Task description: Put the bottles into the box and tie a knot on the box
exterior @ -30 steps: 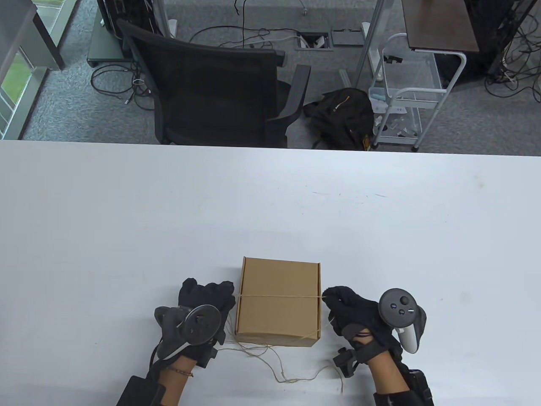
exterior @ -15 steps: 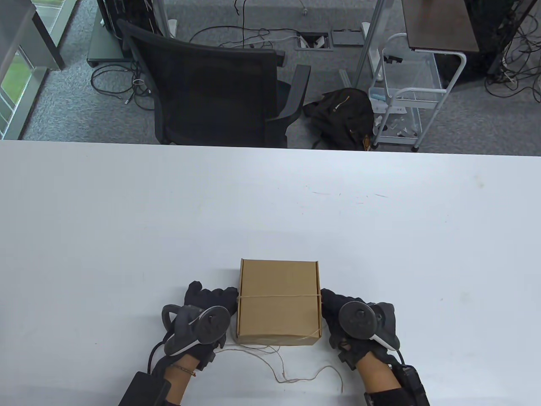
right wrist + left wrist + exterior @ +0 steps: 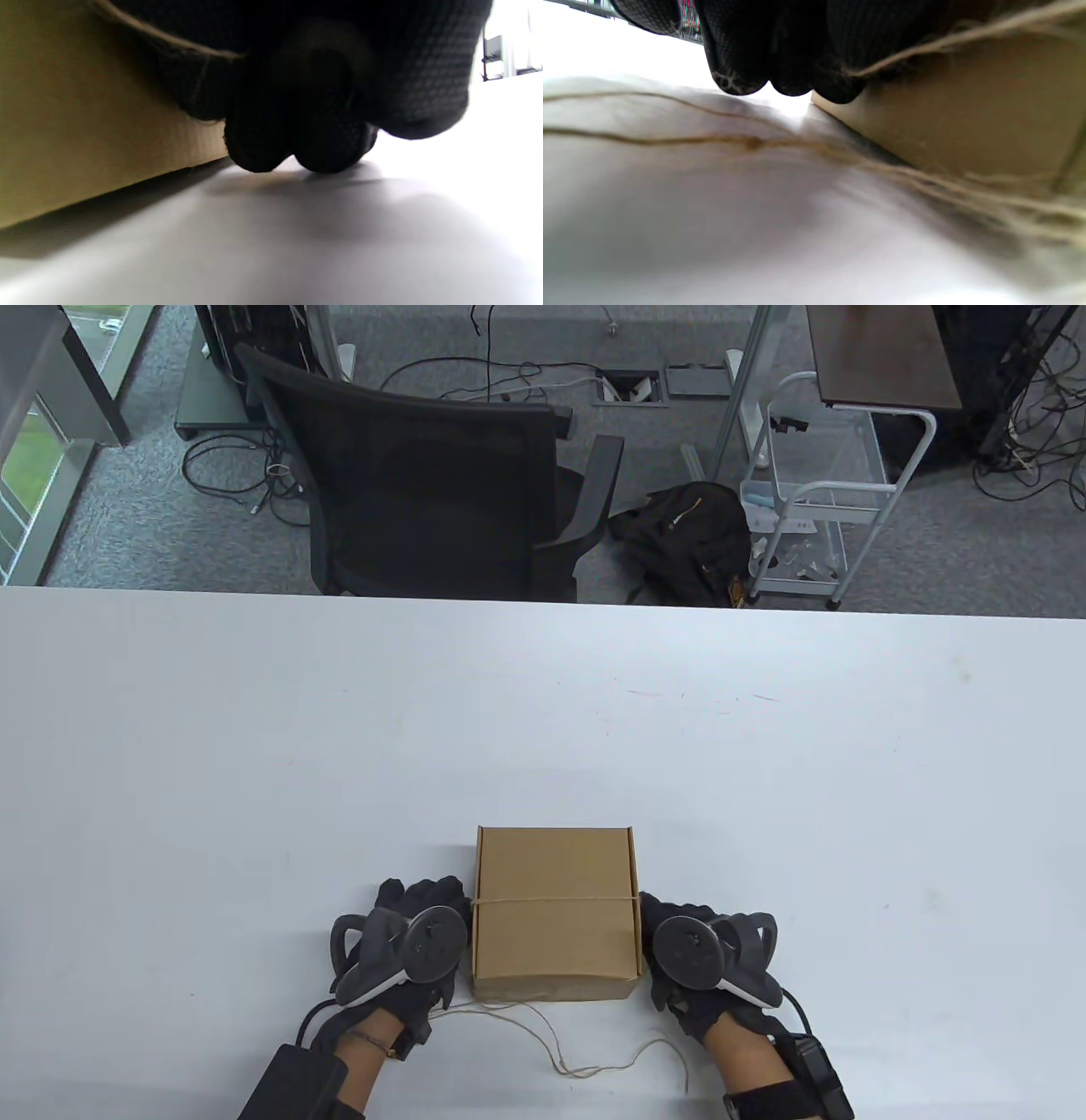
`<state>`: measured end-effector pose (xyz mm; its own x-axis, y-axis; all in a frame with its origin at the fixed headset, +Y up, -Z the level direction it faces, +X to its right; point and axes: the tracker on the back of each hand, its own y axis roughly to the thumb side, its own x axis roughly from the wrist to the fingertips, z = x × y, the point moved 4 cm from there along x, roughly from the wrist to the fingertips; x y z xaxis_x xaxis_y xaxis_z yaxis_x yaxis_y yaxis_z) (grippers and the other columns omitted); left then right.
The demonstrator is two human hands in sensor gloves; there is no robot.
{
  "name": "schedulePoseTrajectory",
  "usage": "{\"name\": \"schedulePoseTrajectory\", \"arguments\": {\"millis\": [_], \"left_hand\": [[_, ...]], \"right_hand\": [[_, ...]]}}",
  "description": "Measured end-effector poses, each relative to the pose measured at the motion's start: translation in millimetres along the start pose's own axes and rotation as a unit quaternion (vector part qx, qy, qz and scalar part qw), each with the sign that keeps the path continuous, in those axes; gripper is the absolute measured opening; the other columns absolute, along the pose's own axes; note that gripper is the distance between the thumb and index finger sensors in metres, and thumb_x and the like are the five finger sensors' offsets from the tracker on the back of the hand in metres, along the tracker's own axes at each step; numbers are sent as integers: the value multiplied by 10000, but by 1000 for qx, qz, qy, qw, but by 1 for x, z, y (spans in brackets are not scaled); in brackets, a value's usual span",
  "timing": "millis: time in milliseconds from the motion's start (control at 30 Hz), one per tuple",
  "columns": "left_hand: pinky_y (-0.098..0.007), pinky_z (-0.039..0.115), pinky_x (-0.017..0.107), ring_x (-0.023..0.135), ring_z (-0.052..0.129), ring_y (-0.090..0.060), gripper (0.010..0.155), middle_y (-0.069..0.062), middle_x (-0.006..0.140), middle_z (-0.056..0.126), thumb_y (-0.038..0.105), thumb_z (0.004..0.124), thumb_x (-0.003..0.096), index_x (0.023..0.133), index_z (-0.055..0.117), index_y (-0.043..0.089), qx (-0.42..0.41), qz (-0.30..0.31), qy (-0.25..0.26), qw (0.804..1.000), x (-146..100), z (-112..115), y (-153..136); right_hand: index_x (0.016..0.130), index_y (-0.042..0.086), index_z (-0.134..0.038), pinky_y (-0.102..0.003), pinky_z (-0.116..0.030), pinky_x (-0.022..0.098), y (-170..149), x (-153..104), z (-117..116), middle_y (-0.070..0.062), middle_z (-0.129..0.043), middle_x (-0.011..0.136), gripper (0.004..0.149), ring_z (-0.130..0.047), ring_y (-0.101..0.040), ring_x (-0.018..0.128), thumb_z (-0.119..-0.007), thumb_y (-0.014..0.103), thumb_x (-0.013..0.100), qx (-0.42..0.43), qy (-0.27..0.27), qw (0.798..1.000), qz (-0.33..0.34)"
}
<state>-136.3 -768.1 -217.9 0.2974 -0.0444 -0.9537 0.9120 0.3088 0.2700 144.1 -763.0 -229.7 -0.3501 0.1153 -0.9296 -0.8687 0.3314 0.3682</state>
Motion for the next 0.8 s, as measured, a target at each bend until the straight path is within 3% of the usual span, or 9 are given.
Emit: {"name": "schedulePoseTrajectory", "arguments": {"millis": [167,300,500,667,800], "left_hand": [[-743,608,677,972,835,-501,471,-192,1108,814,303,815,494,902,874,76,-119,8,17,993,-3,-12,-5],[-712,654,674,968,829,-514,471,-209,1108,794,298,794,498,892,848,46,-186,5,38,982,-7,-20,-5],[-661,780,616,854,927,-540,468,-290,1024,841,303,783,498,860,837,11,-315,-15,45,948,-13,-26,-16],[-582,897,513,651,1093,-405,462,-264,896,945,362,785,498,812,872,34,-341,-41,70,937,-19,-40,-21],[-539,927,460,545,1128,-333,466,-259,842,988,389,808,497,786,900,35,-373,-67,31,925,-15,-38,-28]], "right_hand": [[837,19,-843,-479,-905,353,-22,-7,14,-117,-1033,627,436,-1000,-374,557,-833,196,438,179,-46,981,-58],[852,16,-820,-453,-931,342,-25,-11,24,-104,-1031,636,457,-1012,-367,549,-829,207,438,214,-70,973,-60],[898,-4,-778,-448,-936,325,-32,-17,28,-99,-1036,606,516,-1020,-374,526,-841,216,435,338,-56,936,-75],[983,-45,-633,-390,-947,272,-34,-20,28,-80,-1035,552,656,-1045,-329,451,-847,263,445,432,-31,897,-89],[995,-77,-546,-363,-950,234,-42,-19,18,-87,-1035,521,733,-1054,-313,402,-863,284,442,487,5,864,-124]]}}
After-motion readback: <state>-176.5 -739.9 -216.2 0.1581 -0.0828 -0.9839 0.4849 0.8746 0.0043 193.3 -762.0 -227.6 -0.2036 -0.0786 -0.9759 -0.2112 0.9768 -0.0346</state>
